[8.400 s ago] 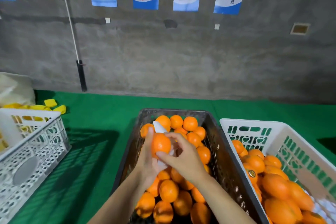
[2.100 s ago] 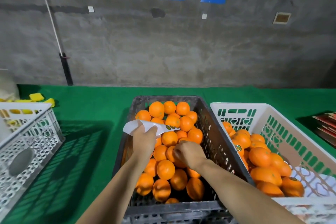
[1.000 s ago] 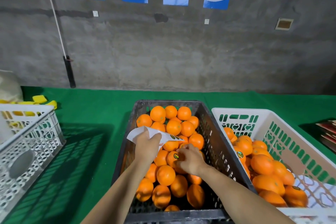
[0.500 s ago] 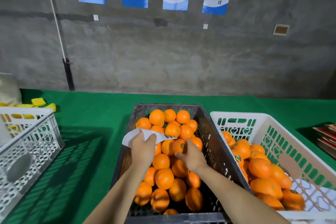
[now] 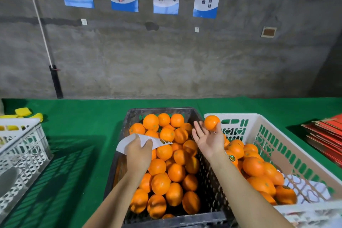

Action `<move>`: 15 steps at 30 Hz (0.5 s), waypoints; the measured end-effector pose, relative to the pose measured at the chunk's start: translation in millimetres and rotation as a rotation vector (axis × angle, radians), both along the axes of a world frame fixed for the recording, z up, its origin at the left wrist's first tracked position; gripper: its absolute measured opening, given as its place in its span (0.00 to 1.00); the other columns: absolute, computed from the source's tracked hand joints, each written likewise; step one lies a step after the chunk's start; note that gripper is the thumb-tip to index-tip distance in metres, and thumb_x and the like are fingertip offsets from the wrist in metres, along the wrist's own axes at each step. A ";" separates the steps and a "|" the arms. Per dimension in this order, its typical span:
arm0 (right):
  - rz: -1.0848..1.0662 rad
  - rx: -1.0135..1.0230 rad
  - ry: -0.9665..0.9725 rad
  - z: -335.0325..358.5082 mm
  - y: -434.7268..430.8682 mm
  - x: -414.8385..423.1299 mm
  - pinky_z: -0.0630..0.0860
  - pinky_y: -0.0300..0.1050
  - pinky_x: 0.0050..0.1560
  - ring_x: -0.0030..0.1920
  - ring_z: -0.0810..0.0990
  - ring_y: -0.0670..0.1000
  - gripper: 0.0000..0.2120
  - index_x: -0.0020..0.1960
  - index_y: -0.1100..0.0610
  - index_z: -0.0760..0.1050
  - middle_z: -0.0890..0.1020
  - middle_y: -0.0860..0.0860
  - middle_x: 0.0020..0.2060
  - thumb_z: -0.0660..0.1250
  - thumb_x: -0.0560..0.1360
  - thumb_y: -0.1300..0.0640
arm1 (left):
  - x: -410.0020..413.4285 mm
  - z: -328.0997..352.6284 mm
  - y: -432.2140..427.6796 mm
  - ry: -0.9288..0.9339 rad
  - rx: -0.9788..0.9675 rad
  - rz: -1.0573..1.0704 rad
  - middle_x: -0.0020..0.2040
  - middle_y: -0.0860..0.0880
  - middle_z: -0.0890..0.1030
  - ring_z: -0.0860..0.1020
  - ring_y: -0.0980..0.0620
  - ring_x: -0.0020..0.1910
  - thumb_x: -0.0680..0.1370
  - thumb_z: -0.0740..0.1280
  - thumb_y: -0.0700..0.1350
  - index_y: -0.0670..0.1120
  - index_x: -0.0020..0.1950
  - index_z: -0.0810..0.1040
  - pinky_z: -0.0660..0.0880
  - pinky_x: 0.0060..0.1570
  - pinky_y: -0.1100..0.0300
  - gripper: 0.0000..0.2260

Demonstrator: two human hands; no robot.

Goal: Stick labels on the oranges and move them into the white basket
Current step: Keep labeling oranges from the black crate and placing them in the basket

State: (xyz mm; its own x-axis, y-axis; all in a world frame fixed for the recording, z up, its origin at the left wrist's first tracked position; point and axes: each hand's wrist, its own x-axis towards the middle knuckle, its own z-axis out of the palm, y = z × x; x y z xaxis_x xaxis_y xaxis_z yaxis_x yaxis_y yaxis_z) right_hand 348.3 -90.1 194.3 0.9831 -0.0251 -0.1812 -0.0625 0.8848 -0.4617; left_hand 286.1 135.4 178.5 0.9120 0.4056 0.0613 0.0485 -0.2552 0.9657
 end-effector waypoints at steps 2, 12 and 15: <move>-0.027 0.130 0.002 -1.5 -8.0 2.5 0.74 0.57 0.59 0.60 0.79 0.60 0.34 0.72 0.64 0.67 0.76 0.60 0.67 0.56 0.81 0.36 | -2.7 2.3 -1.4 0.014 0.026 -0.024 0.42 0.30 0.79 0.76 0.42 0.35 0.82 0.65 0.46 0.40 0.75 0.67 0.71 0.32 0.51 0.23; -0.049 -0.219 0.020 -3.0 2.8 -1.9 0.74 0.58 0.61 0.56 0.81 0.59 0.18 0.67 0.51 0.68 0.79 0.59 0.59 0.59 0.82 0.43 | 1.4 -4.6 0.6 0.096 0.052 -0.118 0.36 0.55 0.72 0.68 0.58 0.29 0.84 0.61 0.43 0.42 0.81 0.50 0.64 0.27 0.66 0.30; -0.009 -1.001 -0.161 -10.1 27.2 -15.9 0.76 0.46 0.45 0.44 0.81 0.52 0.06 0.55 0.51 0.78 0.83 0.56 0.48 0.65 0.79 0.55 | 3.2 -3.9 2.0 0.170 0.013 -0.173 0.33 0.46 0.75 0.67 0.55 0.25 0.83 0.60 0.42 0.46 0.82 0.46 0.62 0.24 0.62 0.31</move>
